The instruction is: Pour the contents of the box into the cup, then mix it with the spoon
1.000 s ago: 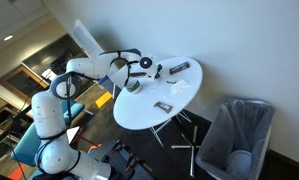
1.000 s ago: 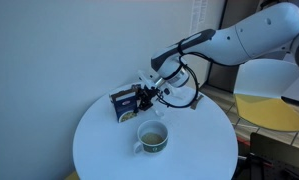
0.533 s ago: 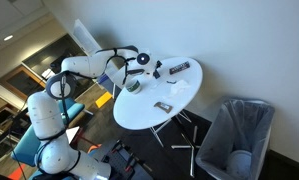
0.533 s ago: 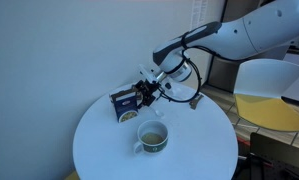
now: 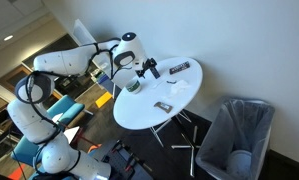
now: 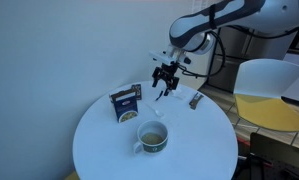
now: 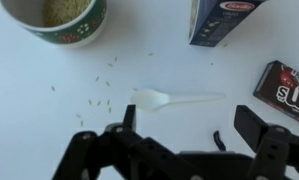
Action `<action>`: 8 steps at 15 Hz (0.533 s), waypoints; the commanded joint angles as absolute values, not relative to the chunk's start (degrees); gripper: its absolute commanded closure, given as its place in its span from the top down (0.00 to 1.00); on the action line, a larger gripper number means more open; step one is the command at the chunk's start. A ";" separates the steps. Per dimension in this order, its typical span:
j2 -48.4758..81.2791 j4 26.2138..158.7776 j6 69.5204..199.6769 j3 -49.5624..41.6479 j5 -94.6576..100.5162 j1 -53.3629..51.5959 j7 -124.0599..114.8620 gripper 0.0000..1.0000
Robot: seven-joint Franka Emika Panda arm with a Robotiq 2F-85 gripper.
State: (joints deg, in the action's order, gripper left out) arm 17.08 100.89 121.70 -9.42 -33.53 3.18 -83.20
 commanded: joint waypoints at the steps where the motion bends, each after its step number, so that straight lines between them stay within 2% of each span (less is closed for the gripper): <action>1: 12.84 100.90 115.11 -9.80 -20.49 3.82 -83.36 1.00; 4: 12.18 98.86 107.12 -8.99 -16.39 5.39 -76.18 1.00; 5: 12.84 99.94 111.45 -9.03 -17.73 4.88 -79.94 1.00; 8: 12.58 99.35 108.79 -9.10 -16.96 5.33 -76.89 1.00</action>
State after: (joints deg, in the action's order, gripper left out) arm 12.57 99.50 108.93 -9.76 -17.12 4.69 -76.80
